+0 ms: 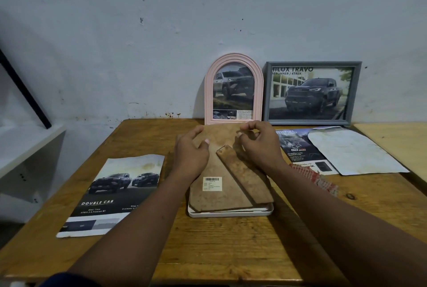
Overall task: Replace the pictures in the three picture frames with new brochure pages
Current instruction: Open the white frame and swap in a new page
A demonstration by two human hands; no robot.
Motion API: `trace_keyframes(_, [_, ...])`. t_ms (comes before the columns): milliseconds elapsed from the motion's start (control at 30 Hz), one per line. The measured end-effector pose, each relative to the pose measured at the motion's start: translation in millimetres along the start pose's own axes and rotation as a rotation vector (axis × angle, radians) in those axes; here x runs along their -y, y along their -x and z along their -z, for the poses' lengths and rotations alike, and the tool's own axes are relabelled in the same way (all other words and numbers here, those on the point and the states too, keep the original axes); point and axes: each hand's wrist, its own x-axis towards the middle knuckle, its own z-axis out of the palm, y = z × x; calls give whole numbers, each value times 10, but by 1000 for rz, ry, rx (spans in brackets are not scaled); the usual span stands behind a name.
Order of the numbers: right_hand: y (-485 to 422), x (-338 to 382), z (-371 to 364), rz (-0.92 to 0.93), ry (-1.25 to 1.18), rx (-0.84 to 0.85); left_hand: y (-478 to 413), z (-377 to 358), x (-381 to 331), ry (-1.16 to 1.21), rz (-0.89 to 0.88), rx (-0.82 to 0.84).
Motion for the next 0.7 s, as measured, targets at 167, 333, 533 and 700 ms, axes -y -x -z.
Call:
trace_keyframes(167, [-25, 128, 155, -119, -127, 53, -124, 44, -157, 184, 47, 0])
trace_keyframes(333, [-45, 140, 396, -466, -216, 302, -228, -54, -316, 220, 61, -11])
trace_keyframes(533, [-217, 92, 804, -391, -154, 88, -251, -467, -555, -121, -89, 208])
trace_keyframes(700, [-433, 55, 1345, -392, -2, 51, -142, -866, -756, -285, -200, 418])
